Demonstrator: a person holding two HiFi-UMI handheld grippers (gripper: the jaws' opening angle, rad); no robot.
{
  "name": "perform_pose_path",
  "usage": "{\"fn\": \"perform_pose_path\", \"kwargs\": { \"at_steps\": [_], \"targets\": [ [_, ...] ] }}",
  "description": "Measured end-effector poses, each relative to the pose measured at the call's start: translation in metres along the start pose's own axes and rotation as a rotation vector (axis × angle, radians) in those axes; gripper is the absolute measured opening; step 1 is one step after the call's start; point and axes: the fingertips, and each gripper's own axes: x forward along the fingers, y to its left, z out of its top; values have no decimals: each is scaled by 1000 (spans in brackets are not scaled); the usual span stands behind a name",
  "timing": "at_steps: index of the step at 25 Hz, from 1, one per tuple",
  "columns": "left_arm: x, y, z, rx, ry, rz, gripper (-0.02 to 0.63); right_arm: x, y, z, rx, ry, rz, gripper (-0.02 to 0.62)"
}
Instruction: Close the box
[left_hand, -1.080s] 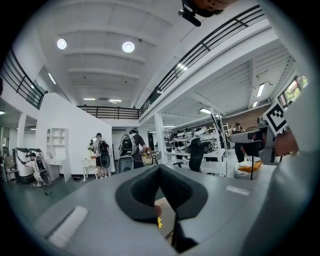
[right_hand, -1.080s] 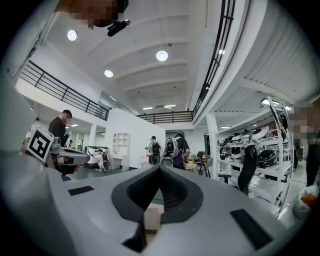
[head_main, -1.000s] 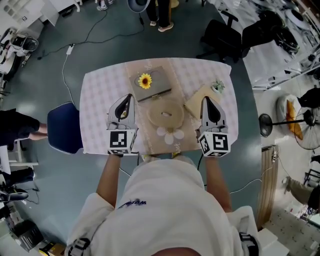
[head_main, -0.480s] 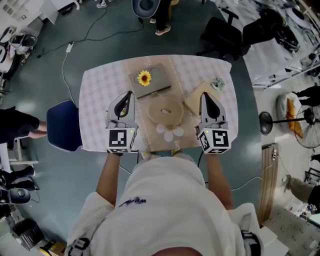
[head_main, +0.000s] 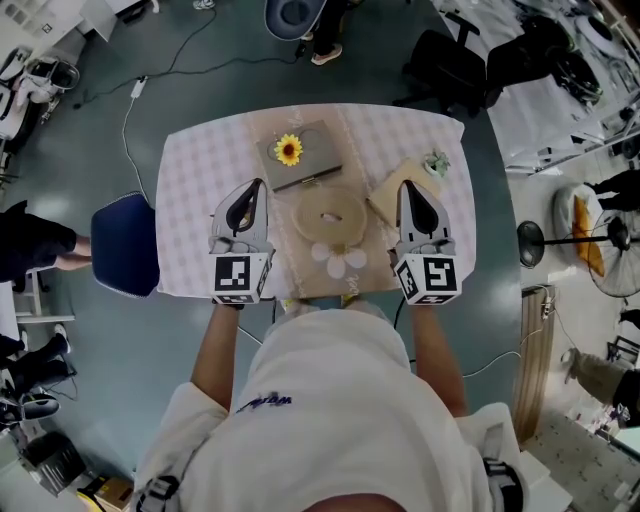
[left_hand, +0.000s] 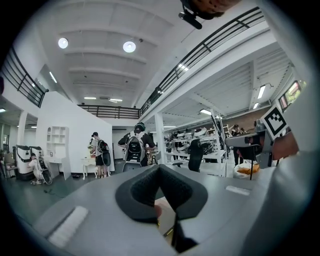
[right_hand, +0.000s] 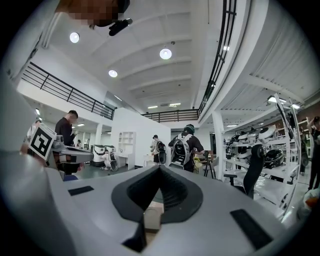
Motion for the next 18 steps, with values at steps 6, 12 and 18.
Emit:
{"fn": "perform_pose_path", "kwargs": {
  "at_steps": [6,12,18],
  "targets": [
    [-5,9,1,-34,-7,29,0,1,2,0,-1,3,15,2],
    [-10,11,-4,-30,11,40,0,2,9,-6,4,25,38,2],
    [-16,18,-11,-18,16,67,0,3,21,-18,-6,58,85,2]
  ]
}}
